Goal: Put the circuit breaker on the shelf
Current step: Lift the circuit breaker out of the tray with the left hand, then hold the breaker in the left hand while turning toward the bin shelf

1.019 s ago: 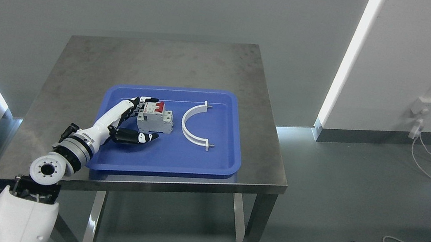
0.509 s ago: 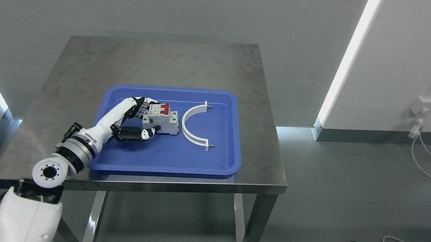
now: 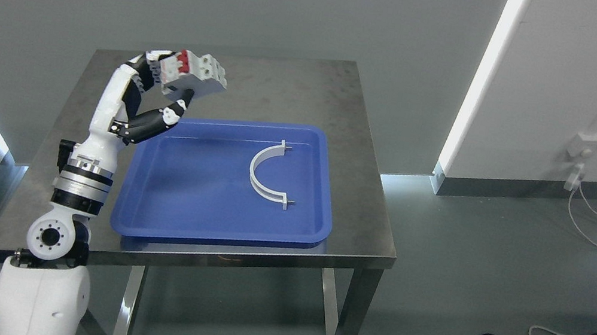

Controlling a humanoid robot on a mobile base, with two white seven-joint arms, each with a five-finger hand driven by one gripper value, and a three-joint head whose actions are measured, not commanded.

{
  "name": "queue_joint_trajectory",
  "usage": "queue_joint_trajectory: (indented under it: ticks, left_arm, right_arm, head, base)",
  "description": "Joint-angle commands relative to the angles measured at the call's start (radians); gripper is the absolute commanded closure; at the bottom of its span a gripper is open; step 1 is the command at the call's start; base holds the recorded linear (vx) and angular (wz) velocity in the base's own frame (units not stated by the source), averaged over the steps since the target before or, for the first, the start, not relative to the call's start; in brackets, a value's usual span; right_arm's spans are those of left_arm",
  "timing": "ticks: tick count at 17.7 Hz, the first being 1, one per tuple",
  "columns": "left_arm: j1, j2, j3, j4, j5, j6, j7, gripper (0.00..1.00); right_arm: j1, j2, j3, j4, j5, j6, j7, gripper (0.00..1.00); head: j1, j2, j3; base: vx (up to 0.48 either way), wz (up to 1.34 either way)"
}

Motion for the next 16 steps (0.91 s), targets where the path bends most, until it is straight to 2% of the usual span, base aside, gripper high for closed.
queue_joint_trajectory:
  ticks: [1, 4, 11, 16]
  left_arm:
    - [0.126, -0.027, 0.073, -0.154, 0.105, -0.091, 0.064, 0.99]
    - [0.219, -0.027, 0.060, -0.191, 0.107, -0.194, 0.004, 0.98]
    - [0.240, -0.027, 0.088, -0.312, 0.117, -0.213, -0.005, 0.98]
    - [0.260, -0.027, 0.088, -0.330, 0.117, -0.213, -0.005, 0.98]
  right_arm:
    - [0.000, -0.017, 0.000, 0.000, 0.000, 0.001, 0.001, 0.00]
    - [0.000, -0.017, 0.000, 0.000, 0.000, 0.001, 0.001, 0.00]
    - [0.000, -0.017, 0.000, 0.000, 0.000, 0.001, 0.001, 0.00]
    - [0.001, -0.017, 0.000, 0.000, 0.000, 0.001, 0.001, 0.00]
  head:
    - [0.0000, 0.000, 0.000]
    - [0.0000, 0.000, 0.000]
    - [0.0000, 0.000, 0.000]
    - [0.0000, 0.000, 0.000]
  base:
    - [0.000, 0.00]
    - [-0.006, 0.00]
    - [-0.101, 0.00]
    - [-0.280, -0.01]
